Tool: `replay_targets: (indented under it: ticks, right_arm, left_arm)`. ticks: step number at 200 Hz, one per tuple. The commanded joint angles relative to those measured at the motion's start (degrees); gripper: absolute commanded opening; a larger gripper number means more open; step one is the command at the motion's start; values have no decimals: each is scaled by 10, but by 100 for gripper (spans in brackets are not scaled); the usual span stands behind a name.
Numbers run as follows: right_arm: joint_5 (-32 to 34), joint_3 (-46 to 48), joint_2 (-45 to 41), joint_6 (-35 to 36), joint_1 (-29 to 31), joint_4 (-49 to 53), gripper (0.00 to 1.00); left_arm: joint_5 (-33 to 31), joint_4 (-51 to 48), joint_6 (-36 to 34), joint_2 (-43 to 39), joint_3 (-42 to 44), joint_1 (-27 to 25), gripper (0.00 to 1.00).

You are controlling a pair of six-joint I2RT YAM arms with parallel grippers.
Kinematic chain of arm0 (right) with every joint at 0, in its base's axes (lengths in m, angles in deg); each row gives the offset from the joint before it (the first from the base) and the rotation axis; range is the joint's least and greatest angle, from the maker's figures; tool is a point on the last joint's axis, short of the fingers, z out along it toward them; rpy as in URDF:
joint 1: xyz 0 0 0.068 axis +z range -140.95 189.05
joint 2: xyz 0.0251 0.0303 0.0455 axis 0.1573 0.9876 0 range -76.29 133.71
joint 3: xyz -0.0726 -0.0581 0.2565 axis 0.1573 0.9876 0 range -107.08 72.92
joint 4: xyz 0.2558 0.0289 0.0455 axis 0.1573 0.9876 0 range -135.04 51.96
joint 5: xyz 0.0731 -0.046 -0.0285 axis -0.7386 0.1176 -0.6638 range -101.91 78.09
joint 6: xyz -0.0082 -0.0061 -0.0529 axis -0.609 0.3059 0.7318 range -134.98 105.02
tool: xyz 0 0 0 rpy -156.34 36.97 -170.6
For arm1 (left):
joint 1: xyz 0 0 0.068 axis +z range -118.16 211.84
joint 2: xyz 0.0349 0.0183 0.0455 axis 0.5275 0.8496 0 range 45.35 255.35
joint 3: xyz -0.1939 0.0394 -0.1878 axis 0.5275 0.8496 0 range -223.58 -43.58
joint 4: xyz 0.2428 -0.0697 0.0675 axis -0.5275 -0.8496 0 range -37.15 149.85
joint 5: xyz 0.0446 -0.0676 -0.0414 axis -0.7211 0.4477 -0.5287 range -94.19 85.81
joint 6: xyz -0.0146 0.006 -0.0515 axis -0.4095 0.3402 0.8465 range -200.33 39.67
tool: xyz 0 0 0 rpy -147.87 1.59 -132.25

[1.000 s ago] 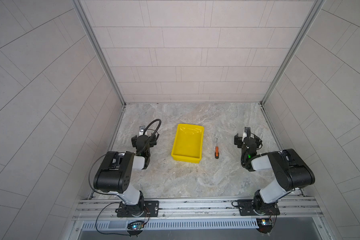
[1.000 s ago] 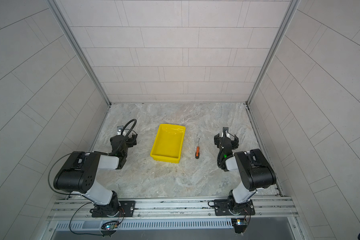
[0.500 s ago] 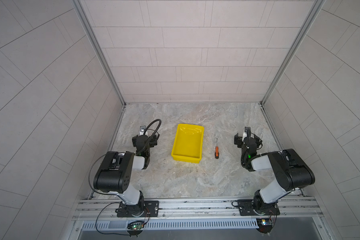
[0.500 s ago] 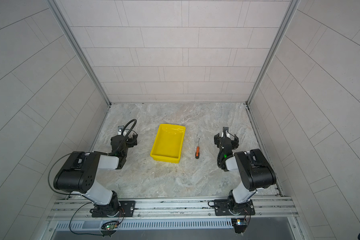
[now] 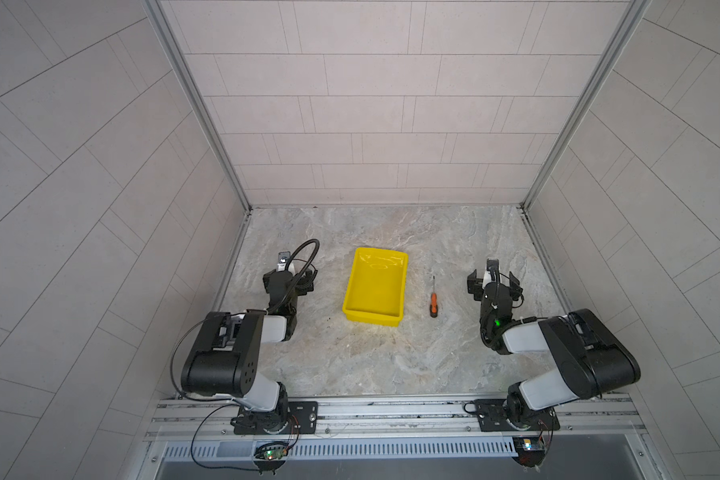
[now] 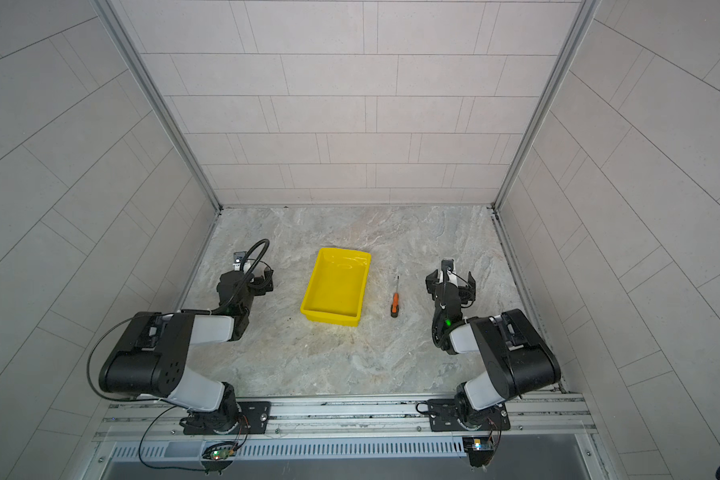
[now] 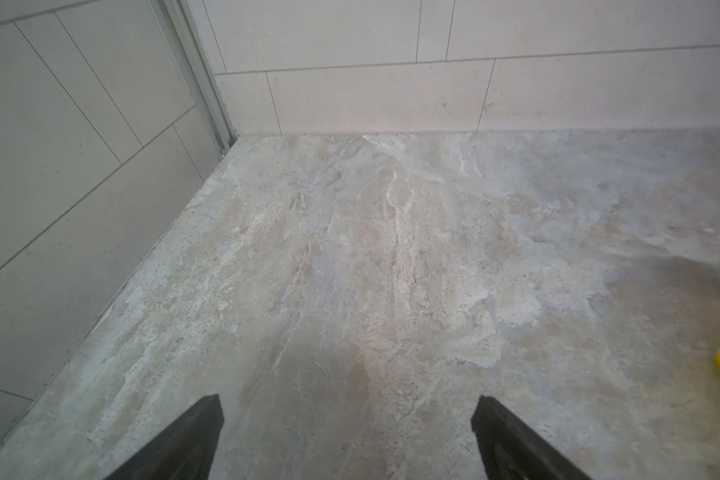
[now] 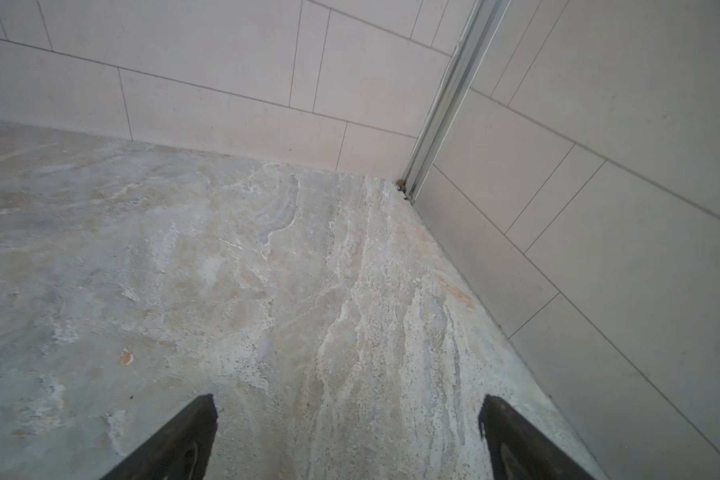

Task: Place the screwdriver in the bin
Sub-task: 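Raise the right gripper toward the orange screwdriver while the left arm lifts slightly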

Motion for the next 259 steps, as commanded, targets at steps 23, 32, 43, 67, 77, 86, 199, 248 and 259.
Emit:
replay_targets:
  ticks: [23, 32, 43, 67, 77, 86, 199, 248, 259]
  right_arm:
    - [330, -130, -139, 186, 198, 254, 99]
    - [345, -177, -171, 145, 220, 398, 99]
    - [320, -240, -208, 43, 231, 587, 99]
    - [208, -292, -283, -268, 221, 902, 99]
    - [162, -250, -318, -337, 213, 925, 100]
    - [97, -219, -347, -351, 195, 921, 99]
    - [-69, -7, -524, -354, 201, 771, 90]
    - [-70, -1, -537, -350, 203, 767, 87]
    - [-74, -1, -537, -347, 205, 765, 87]
  left_arm:
    - [-92, -205, -6, -126, -51, -60, 100]
    - [-111, -196, -6, -142, -45, -76, 100]
    - [-152, -258, 10, -171, -62, -111, 100]
    - [-80, -518, 106, -245, -153, -135, 100]
    - [-72, -600, 180, -268, -176, -135, 100]
    - [-49, -664, 219, -284, -183, -135, 100]
    - [33, -656, 225, -260, -130, -125, 100]
    - [17, -647, 234, -277, -118, -120, 100]
    - [-3, -659, 241, -276, -121, -115, 100]
